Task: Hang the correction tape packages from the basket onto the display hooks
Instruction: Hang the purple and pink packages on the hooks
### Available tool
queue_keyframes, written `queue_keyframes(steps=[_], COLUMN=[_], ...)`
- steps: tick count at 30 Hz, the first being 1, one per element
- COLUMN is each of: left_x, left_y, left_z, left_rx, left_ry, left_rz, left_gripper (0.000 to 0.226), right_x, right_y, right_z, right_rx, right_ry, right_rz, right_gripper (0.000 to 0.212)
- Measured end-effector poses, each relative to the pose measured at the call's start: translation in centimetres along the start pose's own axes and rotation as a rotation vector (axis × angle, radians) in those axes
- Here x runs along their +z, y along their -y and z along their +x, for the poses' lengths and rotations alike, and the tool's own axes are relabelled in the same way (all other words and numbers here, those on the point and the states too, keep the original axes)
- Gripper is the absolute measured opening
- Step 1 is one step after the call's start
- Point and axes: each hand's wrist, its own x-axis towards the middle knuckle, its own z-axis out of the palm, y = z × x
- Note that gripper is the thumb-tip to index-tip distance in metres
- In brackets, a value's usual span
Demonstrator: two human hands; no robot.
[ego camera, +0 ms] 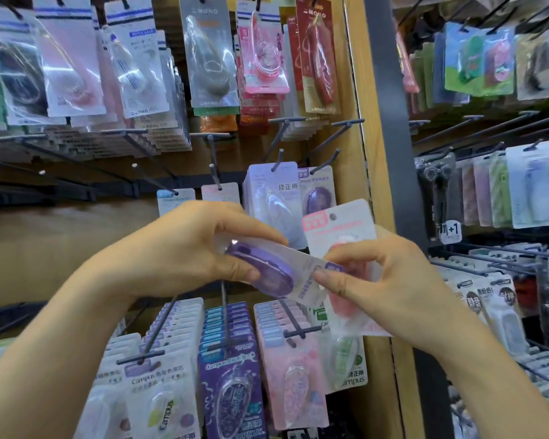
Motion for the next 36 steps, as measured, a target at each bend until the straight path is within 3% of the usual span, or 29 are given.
queue_keyframes(steps=[2,4,6,10,14,20,23,32,34,36], left_x=[0.6,2.0,4.2,8.6,9.2,8.4,8.1,8.4,8.4,8.3], left_y=[0.0,-0.4,-1.5,-3.4,-3.8,-5.6,-5.2,-4.1,-4.4,-4.9], left_z=[0.4,0.8,0.8,1.2,2.5,6.9,9.3,10.1,10.1,10.0], left_rx=[0.031,-0.002,-0.092,-0.241,-0.238,-0.158,-0.141,0.068,0.104,0.025], left_ry=[-0.223,-0.477,-0.627,-0.539,-0.599,-0.579,-0.583,-0.622,-0.629,-0.573], left_rz=[0.053,0.091,0.101,0.012,0.035,0.135,0.328,0.615,0.632,0.515], left_gripper=[0.055,0.073,0.079,0.086,0.077,0.056,0.053,0.053,0.053,0.056], right_x=[0.3,1.0,2.0,3.3,3.0,1.8,1.4,0.2,0.0,-0.2], right_y=[-0.3,-1.0,-1.4,-1.2,-1.3,-2.8,-2.8,-3.2,-3.3,-3.6], right_z=[-0.3,-0.6,-0.8,-1.2,-1.6,-1.9,-2.1,-2.2,-2.0,-1.7], right_rx=[-0.003,0.048,0.077,0.054,0.052,0.064,0.038,0.04,0.061,0.088], right_ry=[-0.039,-0.221,-0.362,-0.428,-0.437,-0.603,-0.663,-0.508,-0.489,-0.481], right_rz=[0.018,0.078,0.132,0.223,0.249,-0.084,-0.161,-0.057,-0.019,0.021], right_gripper=[0.011,0.011,0.016,0.005,0.003,0.01,0.032,0.058,0.056,0.046])
